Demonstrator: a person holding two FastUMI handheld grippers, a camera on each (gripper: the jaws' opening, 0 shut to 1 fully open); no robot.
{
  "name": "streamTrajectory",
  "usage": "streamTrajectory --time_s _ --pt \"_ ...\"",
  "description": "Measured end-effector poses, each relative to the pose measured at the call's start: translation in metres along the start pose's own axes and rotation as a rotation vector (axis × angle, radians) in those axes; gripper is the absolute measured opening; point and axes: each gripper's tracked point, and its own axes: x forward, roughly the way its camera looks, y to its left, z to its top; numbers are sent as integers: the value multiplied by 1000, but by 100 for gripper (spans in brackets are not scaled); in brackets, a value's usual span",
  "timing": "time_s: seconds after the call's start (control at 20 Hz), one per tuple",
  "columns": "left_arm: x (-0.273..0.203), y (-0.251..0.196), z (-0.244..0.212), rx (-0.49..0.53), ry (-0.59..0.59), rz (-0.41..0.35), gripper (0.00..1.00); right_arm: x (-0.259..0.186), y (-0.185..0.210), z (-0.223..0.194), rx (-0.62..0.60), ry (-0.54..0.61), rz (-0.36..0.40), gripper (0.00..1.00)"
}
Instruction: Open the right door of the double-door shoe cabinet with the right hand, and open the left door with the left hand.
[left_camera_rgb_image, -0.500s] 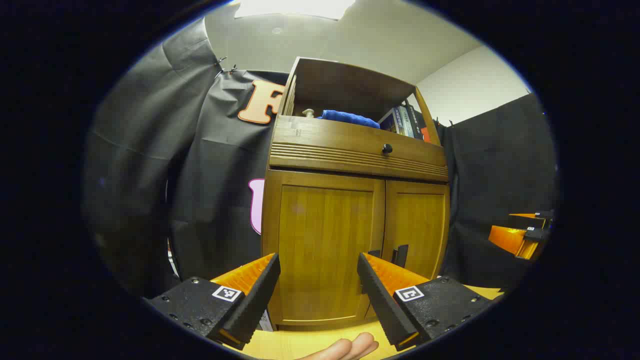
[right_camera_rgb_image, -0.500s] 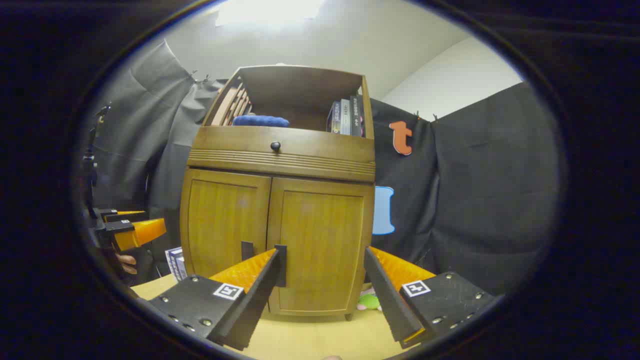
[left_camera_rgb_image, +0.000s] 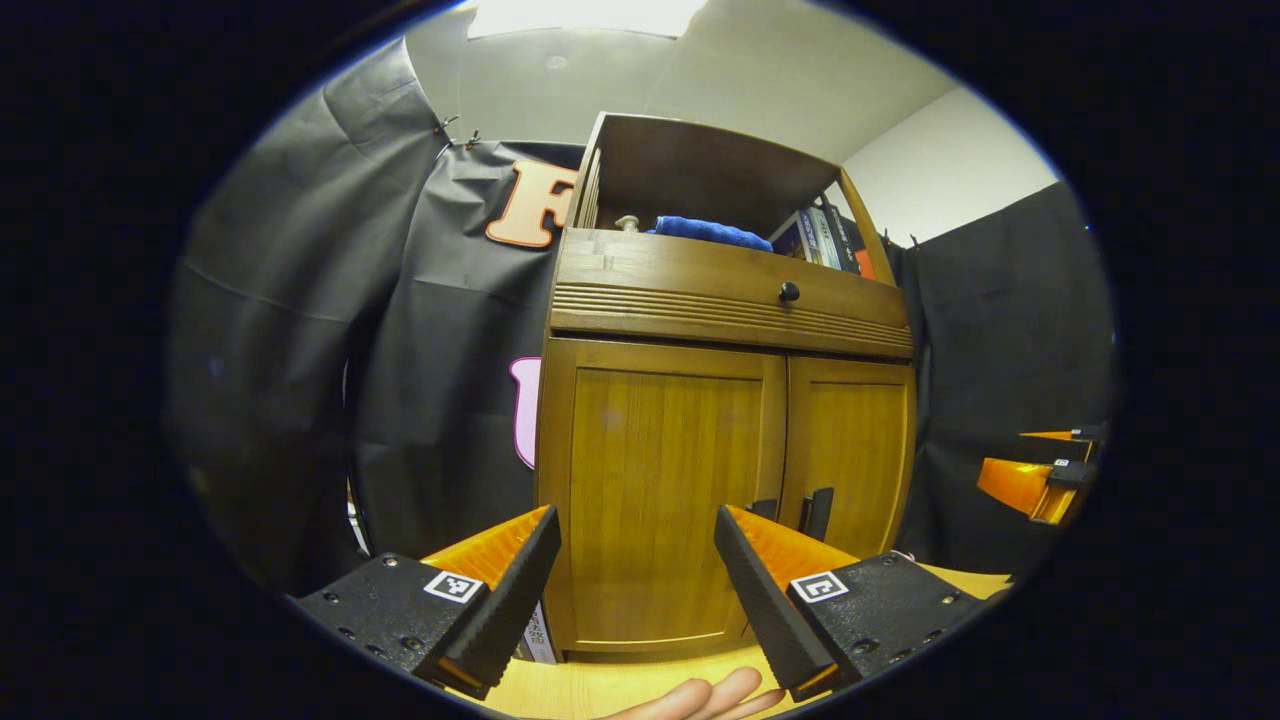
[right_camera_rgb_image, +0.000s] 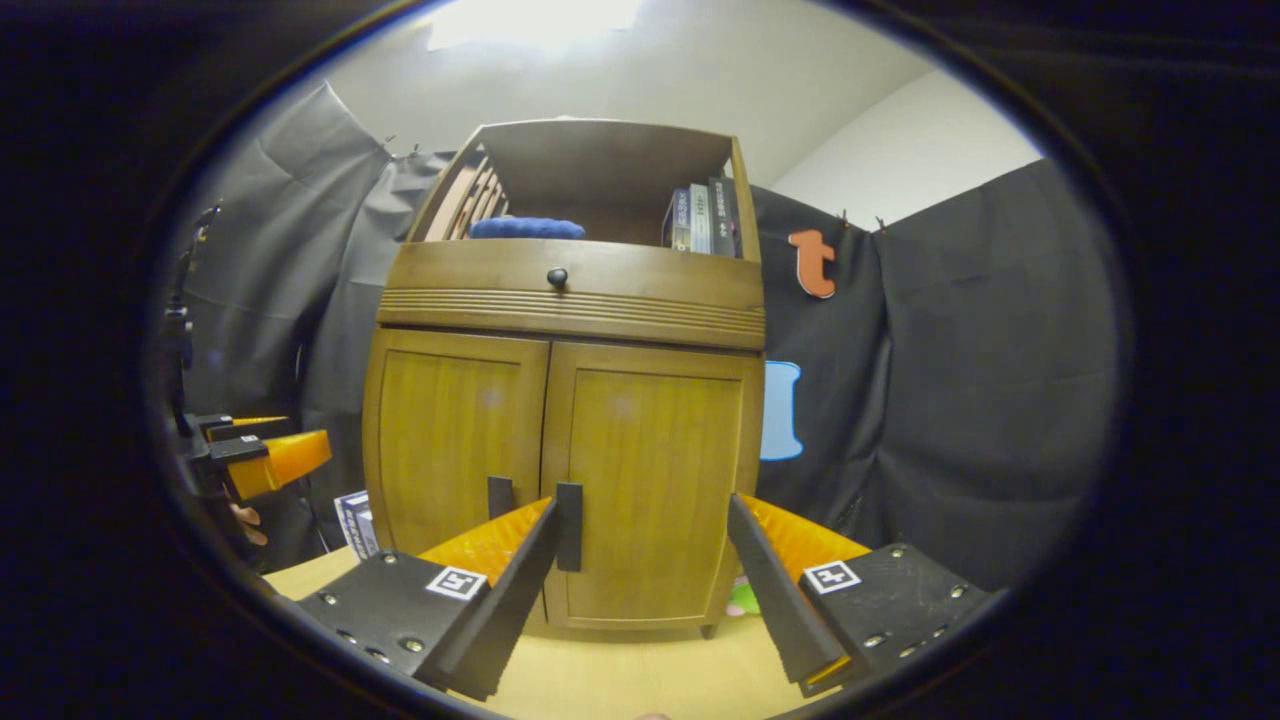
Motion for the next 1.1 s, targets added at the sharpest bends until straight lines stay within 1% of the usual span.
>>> streamTrajectory --time_s 0.05,0.1,0.15,0.2,0.25,0.3,0.35,0.4,0.45,0.5,0.6,0.65,0.75,0.8,0.85,0.9,0.95,1.0,1.05,1.1 --pt "0 -1 0 3 1 -2 94 2 -1 -3 -4 3 2 96" --pt "0 -1 0 11 -1 -2 96 4 -1 -5 -6 6 2 99" --pt "0 -1 0 20 -2 2 96 7 0 -7 -6 8 2 96" --pt "0 0 -1 27 -2 5 93 10 1 -9 -4 11 4 99" --pt "0 -1 -1 27 -3 6 96 14 4 -11 2 13 7 99" --pt "0 -3 -1 29 -2 5 94 20 4 -13 9 15 11 96" --pt "0 -3 -2 33 -2 6 93 27 6 -18 16 27 12 99" --pt "0 -3 -2 40 -4 9 93 33 10 -25 20 46 23 96" --pt "1 -2 -1 46 -6 15 93 41 19 -31 24 66 40 99" --pt "2 0 -1 50 -9 23 93 47 27 -36 24 86 58 96" --pt "1 3 0 55 -14 37 93 64 40 -48 18 126 86 96" --pt "2 4 0 56 -14 42 93 73 47 -54 14 144 102 99" --pt "3 5 -1 59 -10 49 93 91 60 -61 8 157 129 100" --pt "4 6 -2 59 -8 49 93 101 64 -60 5 152 130 100" --pt "5 6 -2 59 -5 49 96 111 67 -62 -5 148 131 99" --pt "5 7 -2 59 -5 52 93 122 68 -64 -13 139 113 100" --pt "6 8 -1 63 -6 56 96 130 68 -68 -20 135 101 100" --pt "6 10 -2 65 -8 61 93 140 69 -74 -23 134 89 100" --pt "6 12 -1 65 -9 66 93 148 69 -77 -13 133 74 96" --pt "7 13 -2 66 -10 70 96 156 70 -77 6 125 70 96"
